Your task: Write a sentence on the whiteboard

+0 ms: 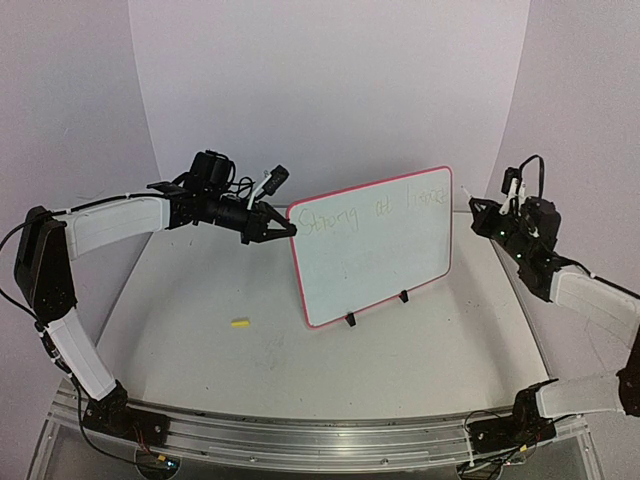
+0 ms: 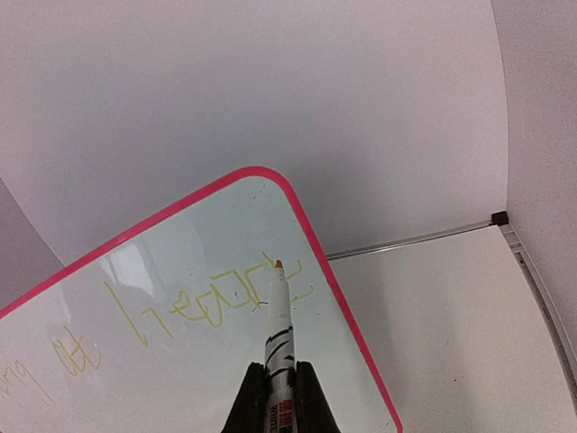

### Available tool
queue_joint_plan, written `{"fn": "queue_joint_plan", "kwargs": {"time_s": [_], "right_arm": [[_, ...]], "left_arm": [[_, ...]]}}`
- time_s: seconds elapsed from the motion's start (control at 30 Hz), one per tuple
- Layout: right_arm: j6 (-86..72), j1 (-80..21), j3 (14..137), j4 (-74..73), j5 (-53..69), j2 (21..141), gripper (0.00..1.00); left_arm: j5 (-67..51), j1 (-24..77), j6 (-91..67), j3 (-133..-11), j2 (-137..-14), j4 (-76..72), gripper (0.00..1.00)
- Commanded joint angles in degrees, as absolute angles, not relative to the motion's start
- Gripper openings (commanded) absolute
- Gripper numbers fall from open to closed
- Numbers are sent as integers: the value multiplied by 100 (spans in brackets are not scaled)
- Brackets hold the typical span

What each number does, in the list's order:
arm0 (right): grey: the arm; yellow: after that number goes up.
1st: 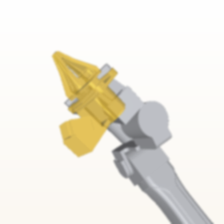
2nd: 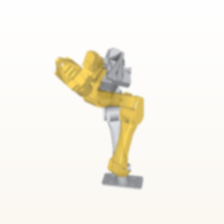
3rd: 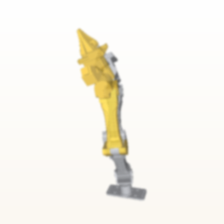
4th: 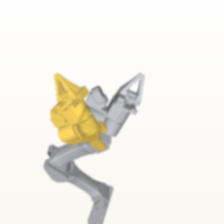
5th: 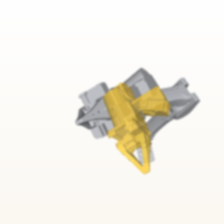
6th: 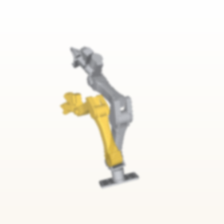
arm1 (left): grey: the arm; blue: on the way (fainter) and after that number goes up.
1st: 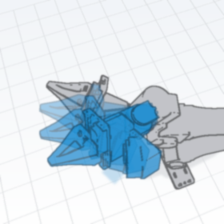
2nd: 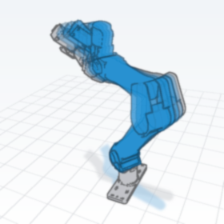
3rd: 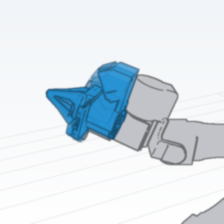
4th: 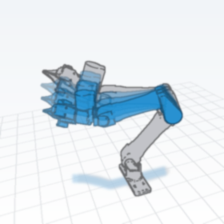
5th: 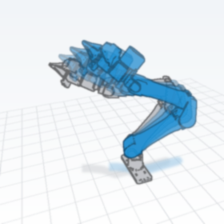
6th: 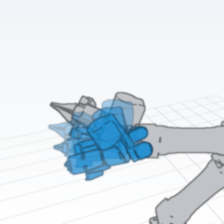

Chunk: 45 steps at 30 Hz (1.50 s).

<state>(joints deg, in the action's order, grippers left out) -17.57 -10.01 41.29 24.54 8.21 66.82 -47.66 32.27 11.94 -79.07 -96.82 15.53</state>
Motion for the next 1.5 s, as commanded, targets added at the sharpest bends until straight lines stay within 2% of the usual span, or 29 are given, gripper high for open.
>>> {"fn": "queue_joint_plan", "kwargs": {"time_s": [0.0,0.33,0.53,0.97,1.47], "right_arm": [[-1855,-1017,4065,1820,1045,6105,0],[-1803,-1219,4270,811,2755,5503,0],[-1709,-1796,4384,800,3883,5596,0],[-1229,-3439,5191,1087,4447,7425,0],[-1037,-3604,6066,1266,5166,9230,0]], "left_arm": [[-4640,3371,1425,-7851,-9689,1737,0],[-4654,3375,1433,-7849,-9621,1757,0],[-4728,3373,1451,-7869,-9597,1787,0],[-4812,3400,1487,-7898,-9568,1858,0],[-4795,3419,1536,-7911,-9554,1899,0]]}}
